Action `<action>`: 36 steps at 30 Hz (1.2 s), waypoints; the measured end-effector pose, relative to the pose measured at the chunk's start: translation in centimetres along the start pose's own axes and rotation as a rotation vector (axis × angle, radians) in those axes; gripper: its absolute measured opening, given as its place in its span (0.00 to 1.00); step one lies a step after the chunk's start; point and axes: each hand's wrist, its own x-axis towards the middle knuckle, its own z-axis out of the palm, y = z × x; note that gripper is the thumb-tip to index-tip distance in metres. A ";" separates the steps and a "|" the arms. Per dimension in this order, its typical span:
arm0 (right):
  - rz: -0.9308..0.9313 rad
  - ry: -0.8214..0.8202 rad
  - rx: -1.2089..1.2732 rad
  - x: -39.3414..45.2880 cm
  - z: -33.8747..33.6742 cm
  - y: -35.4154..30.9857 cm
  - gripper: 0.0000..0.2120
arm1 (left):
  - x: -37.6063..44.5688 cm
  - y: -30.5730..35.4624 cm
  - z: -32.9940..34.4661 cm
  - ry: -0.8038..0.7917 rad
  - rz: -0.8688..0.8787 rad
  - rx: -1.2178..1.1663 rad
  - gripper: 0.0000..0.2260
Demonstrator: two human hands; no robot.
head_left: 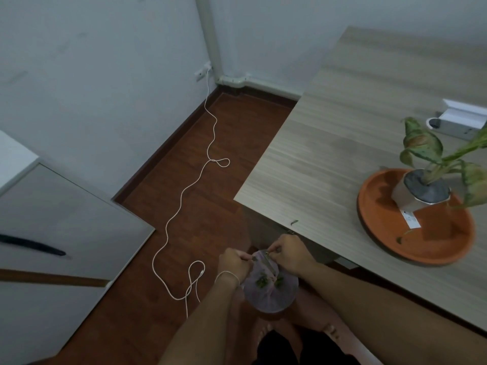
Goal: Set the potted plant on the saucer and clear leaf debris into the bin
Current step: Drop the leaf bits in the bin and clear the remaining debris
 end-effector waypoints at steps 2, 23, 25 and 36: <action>0.003 -0.016 0.010 0.1 0.1 0.2 0.09 | 0.1 -0.2 -0.1 0.004 -0.004 -0.008 0.05; -0.055 0.229 0.066 -1.3 -7.3 5.4 0.12 | 3.4 11.8 2.1 0.010 0.400 0.219 0.09; -0.013 0.292 0.094 -2.0 -9.3 7.5 0.10 | 3.8 13.6 3.7 -0.024 0.411 0.252 0.08; 0.296 0.594 0.143 -9.4 -17.3 19.3 0.09 | 6.1 14.8 8.4 -0.037 0.398 0.639 0.11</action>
